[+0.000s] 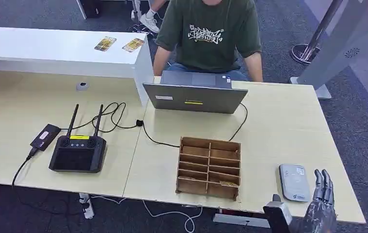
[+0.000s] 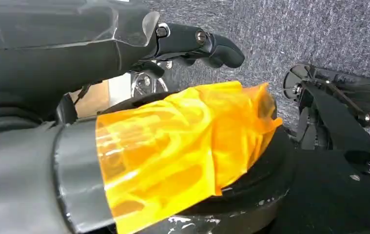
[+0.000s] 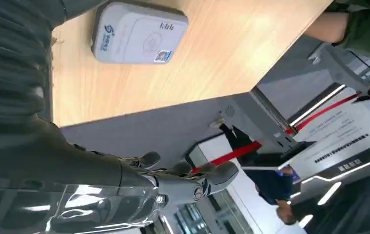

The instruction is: Pass the card to the sensor for recognition and then transmit it.

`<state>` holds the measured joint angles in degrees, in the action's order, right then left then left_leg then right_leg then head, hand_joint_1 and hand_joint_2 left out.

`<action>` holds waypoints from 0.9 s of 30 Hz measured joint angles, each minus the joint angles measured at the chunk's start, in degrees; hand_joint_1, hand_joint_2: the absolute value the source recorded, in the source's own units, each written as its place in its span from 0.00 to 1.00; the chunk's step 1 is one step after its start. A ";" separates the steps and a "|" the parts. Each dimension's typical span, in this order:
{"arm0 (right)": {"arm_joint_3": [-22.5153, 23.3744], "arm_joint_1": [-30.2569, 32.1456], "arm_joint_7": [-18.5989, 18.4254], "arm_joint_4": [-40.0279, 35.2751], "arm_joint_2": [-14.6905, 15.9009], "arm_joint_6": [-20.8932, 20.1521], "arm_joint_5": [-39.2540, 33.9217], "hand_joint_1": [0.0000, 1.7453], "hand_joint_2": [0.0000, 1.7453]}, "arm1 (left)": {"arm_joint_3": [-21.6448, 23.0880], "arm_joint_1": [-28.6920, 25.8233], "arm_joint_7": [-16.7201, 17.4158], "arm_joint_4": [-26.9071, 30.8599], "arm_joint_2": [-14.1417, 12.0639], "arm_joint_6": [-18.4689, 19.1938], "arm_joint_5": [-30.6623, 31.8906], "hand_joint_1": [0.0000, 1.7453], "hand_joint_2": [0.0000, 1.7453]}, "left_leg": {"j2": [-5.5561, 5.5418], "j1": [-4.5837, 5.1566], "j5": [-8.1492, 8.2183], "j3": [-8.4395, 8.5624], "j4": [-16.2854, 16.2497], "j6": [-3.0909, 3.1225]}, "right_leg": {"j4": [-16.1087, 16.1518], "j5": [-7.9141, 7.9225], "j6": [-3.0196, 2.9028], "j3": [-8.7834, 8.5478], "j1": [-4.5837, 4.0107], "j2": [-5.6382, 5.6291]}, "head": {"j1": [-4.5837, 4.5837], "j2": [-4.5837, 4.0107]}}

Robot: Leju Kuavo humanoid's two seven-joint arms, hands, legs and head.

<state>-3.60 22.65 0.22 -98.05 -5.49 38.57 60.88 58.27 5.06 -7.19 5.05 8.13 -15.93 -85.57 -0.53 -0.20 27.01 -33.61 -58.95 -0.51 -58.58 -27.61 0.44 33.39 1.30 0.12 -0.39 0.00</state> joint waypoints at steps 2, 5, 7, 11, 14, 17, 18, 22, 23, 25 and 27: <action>-0.68 0.50 -1.42 0.00 0.22 0.66 4.55 0.00 1.00 | 0.00 0.00 0.00 -0.04 0.02 0.00 0.02 0.00 0.00 | 0.00 0.00 0.00 0.00 0.00 0.00 | 0.00 0.00 0.00 0.00 0.00 0.00 | 0.00 0.00; -2.06 0.91 -3.97 0.02 1.18 0.86 9.60 0.00 1.00 | 0.00 0.00 0.33 -0.09 0.02 0.00 0.02 0.00 0.00 | 0.00 0.00 0.00 0.00 0.00 0.00 | 0.00 0.00 0.00 0.00 0.00 -0.01 | 0.00 0.00; -3.39 1.03 -6.00 0.09 2.45 0.83 13.62 0.00 1.00 | 0.00 0.00 0.42 -0.09 0.02 0.04 0.02 0.00 0.00 | 0.01 0.00 0.00 0.00 0.00 0.00 | 0.00 0.00 0.00 0.00 0.00 -0.01 | 0.00 0.00; -6.52 1.06 -11.02 0.59 5.69 0.77 20.41 0.00 1.00 | 0.00 0.00 0.61 -0.09 0.00 0.09 0.02 0.00 0.00 | 0.00 0.01 0.00 -0.01 0.00 0.00 | 0.01 0.00 0.00 -0.01 0.01 0.00 | 0.00 0.00; -8.16 1.05 -12.05 0.98 7.46 0.72 21.33 0.00 1.00 | 0.00 0.00 0.72 -0.09 0.00 0.09 0.02 0.00 0.00 | 0.00 0.01 0.00 -0.01 0.00 0.00 | 0.01 0.00 0.00 -0.01 0.01 0.01 | -0.02 0.00; -10.13 0.90 -15.49 1.31 9.55 0.29 24.33 0.00 1.00 | 0.00 0.00 0.90 -0.11 0.00 0.18 0.02 0.00 0.00 | 0.00 0.01 0.00 -0.01 0.00 0.00 | 0.01 0.00 0.00 -0.01 0.01 0.00 | 0.00 0.00; -10.91 0.78 -16.91 1.42 10.23 0.11 25.42 0.00 1.00 | 0.00 0.00 0.98 -0.11 0.00 0.20 0.02 0.00 0.00 | 0.00 0.01 0.00 0.00 0.00 0.00 | 0.01 0.00 0.00 -0.01 0.00 0.00 | 0.00 0.00; -14.76 -0.23 -22.64 2.03 13.66 -1.14 28.59 0.00 1.00 | 0.00 -0.01 1.14 -0.11 0.00 0.20 0.02 0.00 0.00 | 0.00 0.00 0.00 -0.01 0.00 0.00 | 0.01 0.00 0.00 -0.01 0.00 0.00 | 0.00 0.00; -16.17 -0.57 -24.65 2.23 14.79 -1.44 28.80 0.00 1.00 | 0.00 -0.01 1.14 -0.11 0.00 0.20 0.02 0.00 0.00 | 0.00 0.00 0.00 -0.01 0.00 0.00 | 0.01 0.00 0.00 -0.01 0.00 0.00 | 0.00 0.00; -18.86 -1.45 -26.99 2.51 16.56 -1.88 28.58 0.00 1.00 | 0.00 -0.01 1.20 -0.11 0.00 0.20 0.02 0.00 0.00 | 0.01 0.00 0.00 -0.02 0.00 0.00 | 0.01 0.00 0.00 -0.02 0.00 -0.01 | 0.00 0.00; -21.89 -2.52 -28.24 2.84 18.11 -2.44 28.06 0.00 1.00 | 0.00 0.00 1.29 -0.11 -0.02 0.20 0.02 0.00 0.00 | 0.01 0.00 0.00 -0.01 0.00 0.00 | 0.01 0.00 0.00 -0.02 0.00 -0.01 | 0.00 0.00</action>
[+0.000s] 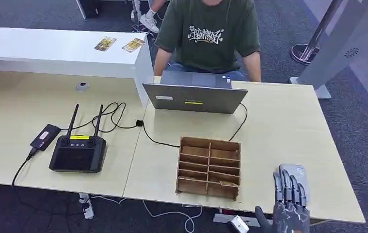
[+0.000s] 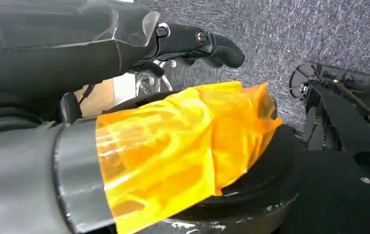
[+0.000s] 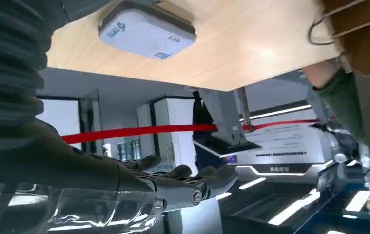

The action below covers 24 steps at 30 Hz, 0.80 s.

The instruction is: Pass the card to the sensor for recognition and then transmit it.

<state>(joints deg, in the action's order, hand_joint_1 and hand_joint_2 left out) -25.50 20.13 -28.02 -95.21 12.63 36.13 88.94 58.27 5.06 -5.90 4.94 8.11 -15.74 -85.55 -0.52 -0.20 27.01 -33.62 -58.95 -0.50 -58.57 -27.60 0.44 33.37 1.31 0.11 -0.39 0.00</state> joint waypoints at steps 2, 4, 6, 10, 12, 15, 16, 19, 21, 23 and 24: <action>-2.59 -1.14 -0.88 0.33 1.25 -0.48 -0.88 0.00 1.00 | 0.00 -0.02 0.09 0.00 0.00 0.00 0.00 0.00 0.00 | 0.00 0.00 0.00 0.00 0.00 0.00 | 0.00 0.00 0.00 0.01 0.00 0.02 | 0.00 0.00; -4.49 -1.97 -1.38 0.61 2.19 -0.57 -1.40 0.00 1.00 | 0.00 -0.02 0.07 0.00 0.00 0.00 0.00 0.00 0.00 | 0.00 0.00 0.00 0.00 0.00 0.00 | 0.00 0.00 0.00 0.00 0.00 0.02 | -0.02 0.00; -5.97 -2.72 -1.69 1.01 2.93 -0.63 -2.20 0.00 1.00 | 0.00 -0.03 0.07 0.00 0.00 0.00 0.00 0.00 0.00 | -0.01 0.00 0.00 0.00 0.00 0.00 | 0.00 0.00 0.00 0.00 0.00 0.01 | 0.00 0.00; -9.06 -4.87 -1.23 1.97 3.79 -1.09 -6.61 0.00 1.00 | 0.00 -0.02 0.07 0.00 -0.02 0.00 0.00 0.00 0.00 | 0.00 0.00 0.00 0.01 0.00 0.00 | 0.00 0.00 0.00 0.01 0.00 -0.01 | 0.00 0.00; -10.59 -6.07 -0.90 3.02 3.87 -1.55 -8.09 0.00 1.00 | 0.00 -0.02 0.07 0.00 -0.02 0.00 0.00 0.00 0.00 | 0.00 0.00 0.00 0.00 0.00 0.00 | 0.00 0.00 0.00 0.01 0.00 0.01 | 0.00 0.00; -12.49 -7.97 -0.20 5.01 3.87 -1.55 -9.71 0.00 1.00 | 0.02 -0.01 0.07 0.00 -0.02 0.00 0.00 0.00 0.00 | 0.00 0.00 -0.01 0.01 0.00 0.00 | 0.00 0.00 0.00 0.01 0.00 0.01 | 0.00 0.00; -13.01 -8.48 -0.11 5.61 3.85 -1.60 -9.82 0.00 1.00 | 0.04 -0.02 0.07 0.00 -0.02 0.00 0.00 0.00 0.00 | 0.00 0.00 -0.01 0.01 0.00 0.00 | 0.00 0.00 0.00 0.01 0.00 0.01 | 0.00 0.00; -14.08 -9.76 0.28 6.82 3.68 -1.92 -10.52 0.00 1.00 | 0.13 -0.01 0.07 0.00 -0.02 0.00 0.00 0.00 0.00 | 0.00 0.00 -0.01 0.00 0.00 0.00 | -0.01 0.00 0.00 0.01 0.00 0.01 | 0.00 0.00; -14.54 -10.61 0.54 7.63 3.44 -2.10 -10.69 0.00 1.00 | 0.33 0.01 0.09 0.00 -0.02 0.00 0.00 0.00 0.00 | 0.00 0.00 -0.01 0.00 0.00 0.00 | -0.01 0.00 0.00 0.01 0.00 0.00 | 0.00 0.00; -14.83 -11.31 0.63 8.33 3.13 -2.23 -10.69 0.00 1.00 | 0.35 0.00 0.11 0.00 -0.04 0.02 0.00 0.00 0.00 | 0.00 0.00 -0.01 0.00 0.00 0.00 | -0.01 0.00 0.00 0.01 0.00 0.01 | 0.00 0.00; -14.85 -11.59 0.78 8.64 2.91 -2.25 -10.69 0.00 1.00 | 0.37 0.01 0.13 0.02 -0.04 0.07 0.00 0.00 0.00 | 0.00 0.00 -0.01 0.00 0.00 0.00 | -0.01 0.00 0.00 0.01 0.00 0.01 | 0.00 0.00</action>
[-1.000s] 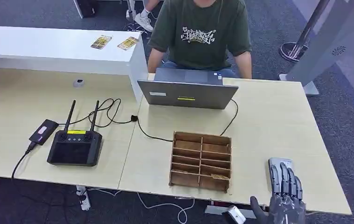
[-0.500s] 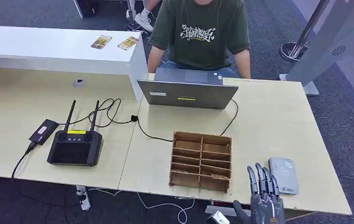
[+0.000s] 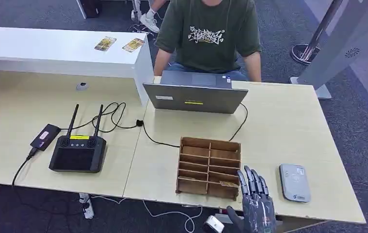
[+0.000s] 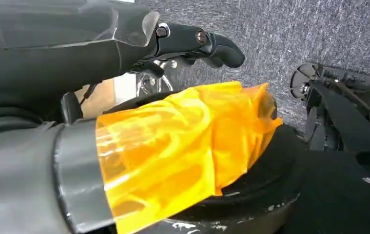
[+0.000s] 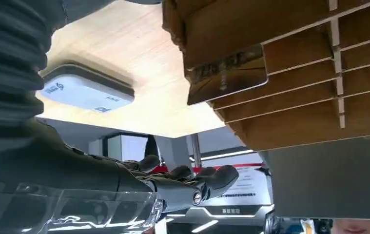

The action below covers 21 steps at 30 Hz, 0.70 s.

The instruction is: Pass the card to the sensor for recognition and then transmit it.

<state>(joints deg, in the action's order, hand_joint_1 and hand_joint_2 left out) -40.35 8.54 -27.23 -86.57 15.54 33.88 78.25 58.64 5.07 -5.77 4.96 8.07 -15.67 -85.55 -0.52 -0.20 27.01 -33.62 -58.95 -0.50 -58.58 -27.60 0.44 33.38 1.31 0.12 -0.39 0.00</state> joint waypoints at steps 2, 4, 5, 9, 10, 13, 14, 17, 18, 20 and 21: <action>-0.04 -0.69 1.07 0.83 -0.63 0.00 -0.15 0.00 1.00 | 0.04 0.01 0.07 -0.02 0.00 0.07 0.00 0.00 0.00 | 0.00 0.00 0.00 0.00 0.00 0.00 | 0.00 0.00 0.00 0.00 0.00 -0.01 | 0.00 0.00; -0.18 -1.33 2.54 1.53 -1.27 -0.09 -0.39 0.00 1.00 | 0.09 0.02 0.07 0.00 0.00 0.11 0.00 0.00 0.00 | 0.00 0.00 0.00 0.00 0.00 0.00 | 0.00 0.00 0.00 0.00 0.00 -0.01 | -0.02 0.00; -0.31 -1.68 3.19 1.95 -1.57 -0.20 -0.61 0.00 1.00 | 0.13 0.02 0.13 0.00 0.00 0.11 0.00 0.00 0.00 | 0.00 0.00 0.00 0.00 0.00 0.00 | 0.00 0.00 0.00 0.00 0.00 -0.01 | 0.00 0.00; -0.90 -3.18 5.16 3.67 -3.17 -0.50 -0.33 0.00 1.00 | 0.68 0.05 0.17 0.00 0.00 0.17 0.00 0.00 0.00 | 0.00 0.00 0.00 0.01 0.00 0.00 | -0.01 0.00 0.00 0.01 0.00 -0.01 | 0.00 0.00; -1.01 -3.40 5.31 3.87 -3.54 -0.63 0.07 0.00 1.00 | 0.81 0.05 0.20 0.00 0.00 0.20 0.00 0.00 0.00 | 0.00 0.00 0.00 0.01 0.00 0.00 | -0.01 0.00 0.00 0.00 0.00 0.00 | 0.00 0.00; -1.09 -4.38 6.38 4.70 -4.35 -0.72 0.61 0.00 1.00 | 1.38 0.06 0.20 0.00 0.00 0.22 0.00 0.00 0.00 | 0.00 -0.01 -0.01 0.01 0.00 0.00 | -0.01 0.00 0.00 0.00 0.00 -0.01 | 0.00 0.00; -1.09 -4.73 6.84 4.90 -4.50 -0.79 1.16 0.00 1.00 | 1.46 0.07 0.20 0.00 0.00 0.22 0.00 0.00 0.00 | 0.00 -0.01 -0.01 0.01 0.00 0.00 | -0.01 0.00 0.00 0.00 0.00 -0.01 | 0.00 0.00; -1.01 -5.62 7.39 5.37 -4.68 -3.32 3.71 0.00 1.00 | 1.73 0.07 0.20 0.00 0.00 0.22 0.00 0.00 0.00 | 0.00 0.00 -0.01 0.00 0.00 0.01 | -0.01 0.00 0.00 0.00 0.00 -0.01 | 0.00 0.00; -1.01 -5.78 7.41 5.46 -4.72 -3.81 4.13 0.00 1.00 | 1.84 0.07 0.20 0.00 0.00 0.22 0.00 0.00 0.00 | 0.00 0.00 -0.01 0.00 0.00 0.01 | 0.00 0.00 0.00 0.00 0.00 0.00 | 0.00 0.00; -0.87 -5.99 7.28 5.55 -4.72 -5.77 4.77 0.00 1.00 | 1.90 0.06 0.20 0.00 0.00 0.22 0.00 0.00 0.00 | 0.00 0.00 -0.01 0.00 0.00 0.01 | 0.00 0.00 0.00 0.00 0.00 0.00 | 0.00 0.00; -0.85 -6.03 7.17 5.62 -4.72 -6.25 4.90 0.00 1.00 | 1.90 0.06 0.20 0.00 0.00 0.22 0.00 0.00 0.00 | 0.00 0.00 -0.01 0.00 0.00 0.01 | 0.00 0.00 0.00 0.00 0.00 0.00 | 0.00 0.00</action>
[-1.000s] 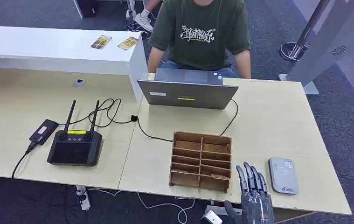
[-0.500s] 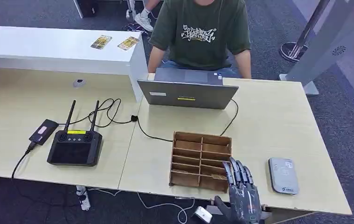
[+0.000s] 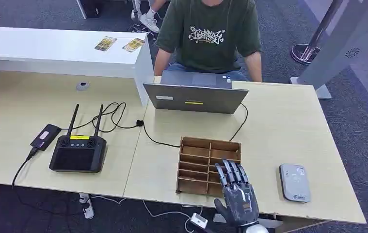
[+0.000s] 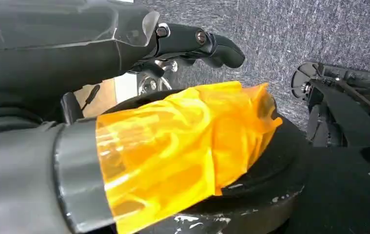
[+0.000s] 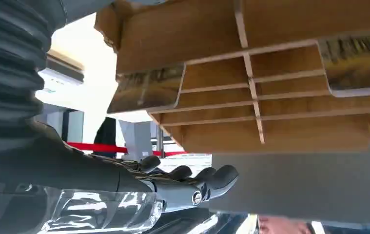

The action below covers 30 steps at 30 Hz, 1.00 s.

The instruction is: Pass the card to the sensor for recognition and then transmit it.

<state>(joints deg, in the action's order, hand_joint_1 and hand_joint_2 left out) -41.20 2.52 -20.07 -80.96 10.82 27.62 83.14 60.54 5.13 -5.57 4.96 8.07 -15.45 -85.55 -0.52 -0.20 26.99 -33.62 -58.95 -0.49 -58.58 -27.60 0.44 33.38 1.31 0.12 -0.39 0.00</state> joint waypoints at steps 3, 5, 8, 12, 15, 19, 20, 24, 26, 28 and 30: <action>0.00 -0.05 -0.17 0.09 0.00 -1.09 0.22 0.00 1.00 | 0.00 0.00 0.00 0.00 0.00 0.00 -0.02 0.00 0.00 | 0.00 0.00 0.00 0.00 0.00 0.00 | 0.00 0.00 0.00 0.01 0.00 0.00 | 0.00 0.00; 0.00 -0.09 -0.17 0.09 0.00 -1.22 0.24 0.00 1.00 | 0.00 0.00 0.00 0.00 0.00 0.00 0.00 0.00 0.00 | 0.00 0.00 0.00 0.00 0.00 0.00 | 0.00 0.00 0.00 0.01 0.00 0.00 | 0.00 0.00; 0.00 -0.10 -0.50 0.09 0.07 -2.67 0.13 0.00 1.00 | 0.00 0.00 0.00 0.00 0.00 0.00 0.00 0.00 0.00 | 0.00 -0.01 0.00 0.01 0.00 0.00 | 0.00 0.00 0.00 0.01 -0.01 0.00 | 0.00 0.00; 0.00 -0.09 -1.11 0.04 1.02 -5.20 -0.31 0.00 1.00 | 0.00 -0.03 -0.17 0.00 0.00 0.07 0.00 0.00 0.00 | 0.00 -0.01 0.00 0.00 0.00 0.00 | 0.00 0.00 0.00 0.01 -0.01 0.00 | 0.00 0.00; 0.00 0.07 -1.22 -0.78 2.12 -5.40 -1.12 0.00 1.00 | 0.00 -0.04 -0.44 0.00 0.00 0.09 0.00 0.00 0.00 | 0.00 0.00 0.00 0.00 0.00 0.00 | 0.00 0.00 0.00 0.01 0.00 0.00 | 0.00 0.00; 0.00 0.54 -1.48 -3.28 3.37 -5.96 -1.81 0.00 1.00 | 0.00 -0.05 -0.59 0.00 0.00 0.11 0.00 0.00 0.00 | 0.00 0.00 0.00 0.00 0.00 0.00 | 0.01 0.00 0.00 0.01 0.00 -0.01 | 0.00 0.00; 0.00 0.66 -1.55 -3.83 3.61 -6.34 -1.75 0.00 1.00 | 0.00 -0.05 -0.59 0.00 0.00 0.11 0.00 0.00 0.00 | 0.00 0.00 0.00 0.00 0.00 0.00 | 0.01 0.00 0.00 0.01 0.00 -0.01 | 0.00 0.00; 0.00 0.96 -2.08 -6.95 5.07 -6.64 -1.44 0.00 1.00 | -0.07 -0.06 -0.72 0.00 0.02 0.11 0.00 0.00 0.00 | 0.00 0.00 0.00 0.00 0.00 0.00 | 0.00 0.00 0.00 0.02 0.00 -0.01 | 0.00 0.00; 0.00 1.04 -2.16 -8.33 5.75 -6.79 -1.44 0.00 1.00 | -0.11 -0.06 -0.79 0.00 0.02 0.11 -0.02 0.00 0.00 | 0.00 0.00 0.00 0.01 0.00 0.00 | 0.00 0.00 0.00 0.01 -0.01 -0.01 | 0.00 0.00; 0.00 1.08 -2.16 -9.42 6.18 -6.82 -1.42 0.00 1.00 | -0.13 -0.07 -0.81 0.00 0.02 0.11 0.00 0.00 0.00 | 0.00 0.00 0.00 0.01 0.00 0.00 | 0.00 0.00 0.00 0.01 0.00 -0.01 | 0.00 0.00; 0.00 1.08 -2.16 -10.10 6.47 -7.01 -1.53 0.00 1.00 | -0.13 -0.07 -0.81 0.00 0.02 0.13 -0.02 0.00 0.00 | 0.00 0.00 0.00 0.01 0.00 0.00 | 0.00 0.00 0.00 0.01 0.00 -0.01 | -0.02 0.00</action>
<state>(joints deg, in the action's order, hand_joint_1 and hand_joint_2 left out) -41.20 3.60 -22.23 -91.06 17.29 20.61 81.61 60.41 5.06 -6.38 4.96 8.09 -15.32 -85.57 -0.52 -0.20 26.99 -33.61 -58.95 -0.49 -58.58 -27.60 0.44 33.39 1.31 0.11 -0.42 0.00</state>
